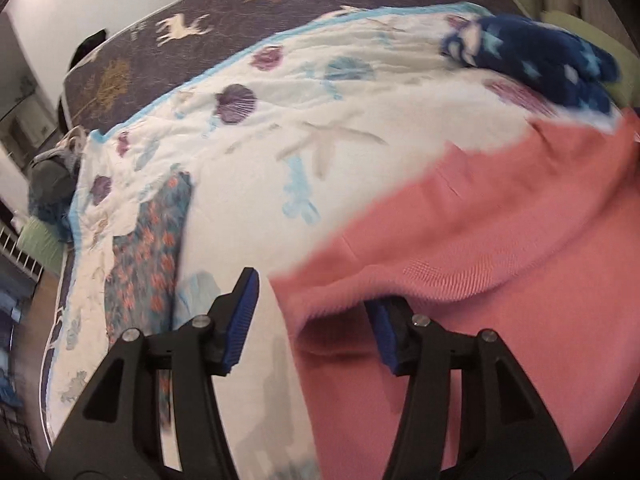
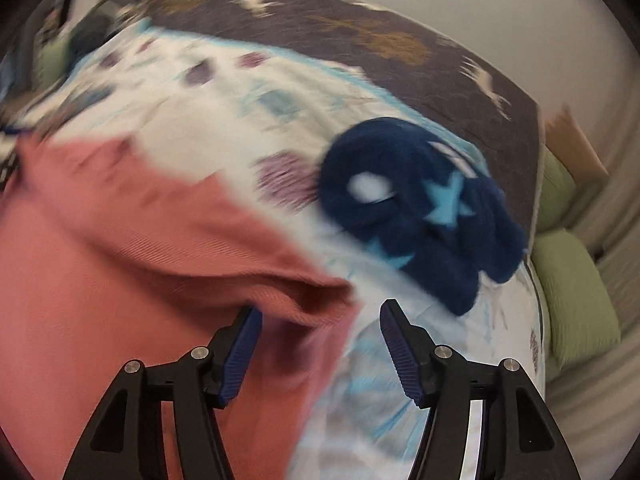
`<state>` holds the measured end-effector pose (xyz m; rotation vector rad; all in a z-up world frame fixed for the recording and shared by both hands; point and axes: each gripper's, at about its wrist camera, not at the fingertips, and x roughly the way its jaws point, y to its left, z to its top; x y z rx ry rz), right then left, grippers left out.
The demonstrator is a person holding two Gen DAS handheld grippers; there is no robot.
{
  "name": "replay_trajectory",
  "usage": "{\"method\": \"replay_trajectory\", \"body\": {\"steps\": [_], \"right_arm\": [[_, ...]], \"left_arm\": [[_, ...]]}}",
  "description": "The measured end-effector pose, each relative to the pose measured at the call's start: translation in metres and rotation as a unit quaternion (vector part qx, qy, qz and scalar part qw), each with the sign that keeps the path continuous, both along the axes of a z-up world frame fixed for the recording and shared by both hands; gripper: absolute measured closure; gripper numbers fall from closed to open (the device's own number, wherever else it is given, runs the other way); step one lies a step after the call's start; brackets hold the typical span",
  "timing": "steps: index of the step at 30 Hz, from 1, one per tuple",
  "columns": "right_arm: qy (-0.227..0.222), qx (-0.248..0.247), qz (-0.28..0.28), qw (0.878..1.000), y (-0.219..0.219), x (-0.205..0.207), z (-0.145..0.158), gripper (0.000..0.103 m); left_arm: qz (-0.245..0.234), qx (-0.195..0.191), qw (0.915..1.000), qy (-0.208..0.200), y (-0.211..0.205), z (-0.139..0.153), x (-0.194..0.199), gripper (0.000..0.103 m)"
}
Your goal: Fold small clothes
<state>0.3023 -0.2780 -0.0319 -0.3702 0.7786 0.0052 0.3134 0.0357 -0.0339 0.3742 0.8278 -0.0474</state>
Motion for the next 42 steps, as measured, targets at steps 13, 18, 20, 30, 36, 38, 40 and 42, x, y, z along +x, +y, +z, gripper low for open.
{"method": "replay_trajectory", "body": {"steps": [13,18,20,30,36,38,40,42], "right_arm": [[0.027,0.209,-0.099,0.972,-0.078,-0.007,-0.006,0.04],[0.036,0.295,-0.059,0.953,-0.092,-0.069,0.001,0.04],[0.049,0.307,-0.047,0.949,-0.092,-0.096,0.0,0.04],[0.079,0.404,-0.071,0.909,-0.092,-0.209,-0.013,0.04],[0.097,0.45,-0.052,0.886,-0.076,-0.213,-0.022,0.04],[0.107,0.488,-0.063,0.864,-0.076,-0.201,-0.034,0.04],[0.1,0.526,-0.074,0.841,-0.078,-0.188,-0.04,0.04],[0.095,0.565,-0.084,0.815,-0.078,-0.172,-0.046,0.041]], "left_arm": [[0.087,-0.217,0.972,0.02,0.085,0.014,-0.028,0.048],[0.034,-0.307,0.9467,0.091,0.096,-0.006,-0.108,0.048],[0.015,-0.341,0.9341,0.106,0.097,-0.013,-0.14,0.048],[0.015,-0.412,0.9024,0.127,0.093,-0.023,-0.187,0.048],[0.012,-0.408,0.9034,0.132,0.078,-0.028,-0.181,0.048],[0.022,-0.423,0.897,0.126,0.08,-0.03,-0.179,0.054],[0.038,-0.44,0.8874,0.131,0.083,-0.035,-0.172,0.083],[0.066,-0.481,0.86,0.156,0.091,-0.047,-0.163,0.09]]}}
